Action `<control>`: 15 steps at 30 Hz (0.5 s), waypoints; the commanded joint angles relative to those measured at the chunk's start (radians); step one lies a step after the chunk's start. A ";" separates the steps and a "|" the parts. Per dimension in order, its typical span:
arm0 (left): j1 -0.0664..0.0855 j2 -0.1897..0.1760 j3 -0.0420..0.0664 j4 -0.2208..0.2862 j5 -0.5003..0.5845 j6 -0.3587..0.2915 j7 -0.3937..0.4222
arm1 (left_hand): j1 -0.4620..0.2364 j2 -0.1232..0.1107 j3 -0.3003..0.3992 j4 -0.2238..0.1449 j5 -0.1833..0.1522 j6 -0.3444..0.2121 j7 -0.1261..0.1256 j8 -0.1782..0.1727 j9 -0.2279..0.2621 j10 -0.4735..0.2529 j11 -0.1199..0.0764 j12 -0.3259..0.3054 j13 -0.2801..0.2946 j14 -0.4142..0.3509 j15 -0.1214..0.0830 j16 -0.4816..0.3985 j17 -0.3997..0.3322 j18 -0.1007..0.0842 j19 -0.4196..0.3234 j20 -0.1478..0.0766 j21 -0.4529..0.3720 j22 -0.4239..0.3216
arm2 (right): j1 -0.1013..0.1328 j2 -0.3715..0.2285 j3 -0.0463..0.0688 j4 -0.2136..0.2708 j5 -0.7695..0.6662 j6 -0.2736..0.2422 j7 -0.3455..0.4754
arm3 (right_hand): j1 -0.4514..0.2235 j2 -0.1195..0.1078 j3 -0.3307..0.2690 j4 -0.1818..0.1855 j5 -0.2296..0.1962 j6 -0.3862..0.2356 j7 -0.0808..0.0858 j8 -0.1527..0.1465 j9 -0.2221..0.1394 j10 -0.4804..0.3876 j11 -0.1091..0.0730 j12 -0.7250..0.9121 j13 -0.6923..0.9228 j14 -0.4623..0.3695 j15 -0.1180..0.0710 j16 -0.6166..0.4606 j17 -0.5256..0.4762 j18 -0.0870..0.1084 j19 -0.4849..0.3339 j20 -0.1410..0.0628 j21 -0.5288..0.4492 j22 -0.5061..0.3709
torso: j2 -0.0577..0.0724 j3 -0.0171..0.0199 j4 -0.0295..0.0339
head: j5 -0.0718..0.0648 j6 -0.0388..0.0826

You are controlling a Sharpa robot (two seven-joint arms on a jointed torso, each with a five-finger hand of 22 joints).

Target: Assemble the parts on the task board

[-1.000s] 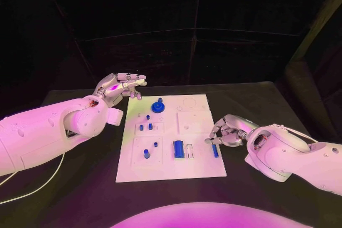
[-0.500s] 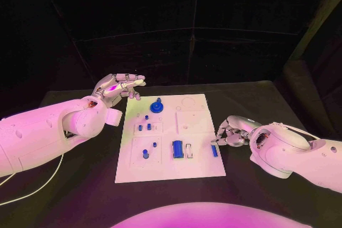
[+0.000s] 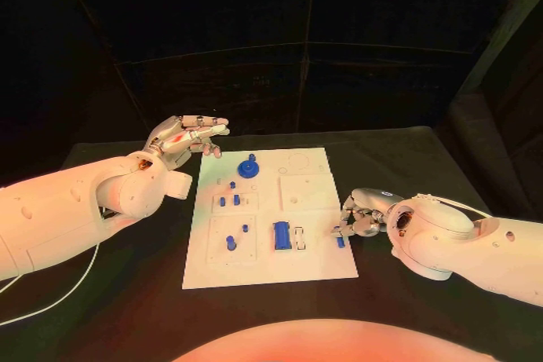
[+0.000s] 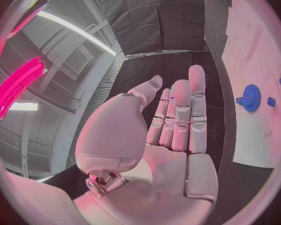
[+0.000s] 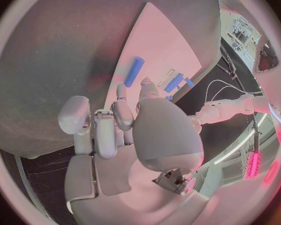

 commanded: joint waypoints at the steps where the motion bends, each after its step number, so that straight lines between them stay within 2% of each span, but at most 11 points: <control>1: 0.001 0.000 0.000 0.001 0.001 0.011 0.004 | -0.003 0.010 -0.004 0.000 0.002 -0.010 0.000 0.006 -0.001 -0.008 0.003 0.006 -0.001 -0.005 -0.001 -0.005 -0.001 0.005 -0.001 0.004 -0.004 -0.002 | 0.000 0.003 0.000 -0.003 -0.027 0.048 -0.021 | 0.004 -0.009 -0.005 -0.001 -0.006 0.010 0.000 -0.002 0.002 -0.003 -0.002 -0.004 0.002 0.058 -0.005 -0.006 0.038 -0.007 -0.007 -0.003 -0.005 0.000 | 0.000 -0.0009 -0.0007 | 0.000 -0.002; 9: 0.001 -0.001 0.000 0.001 0.001 0.012 0.003 | -0.003 0.010 -0.004 0.000 0.002 -0.010 0.000 0.006 -0.001 -0.008 0.003 0.006 -0.001 -0.005 -0.001 -0.005 -0.001 0.005 -0.001 0.004 -0.004 -0.002 | 0.000 0.008 0.000 -0.004 -0.045 0.079 -0.034 | 0.011 -0.012 -0.008 0.000 -0.015 0.021 -0.004 0.003 0.009 -0.001 -0.005 -0.003 0.004 0.059 -0.007 -0.004 0.042 -0.008 -0.004 -0.005 -0.003 0.005 | 0.000 0.0002 -0.0003 | 0.000 -0.003; 15: 0.001 -0.001 0.000 0.001 0.001 0.014 0.002 | -0.003 0.010 -0.004 0.000 0.002 -0.010 0.000 0.006 -0.001 -0.008 0.003 0.006 -0.001 -0.005 -0.001 -0.005 -0.001 0.005 -0.001 0.004 -0.004 -0.002 | -0.001 0.019 0.000 -0.005 -0.054 0.105 -0.038 | 0.036 -0.013 -0.007 -0.011 -0.019 0.025 -0.006 0.005 0.016 -0.001 -0.007 -0.004 0.005 0.060 -0.010 -0.005 0.042 -0.008 -0.004 -0.007 -0.004 0.005 | 0.000 -0.0009 0.0003 | 0.000 -0.004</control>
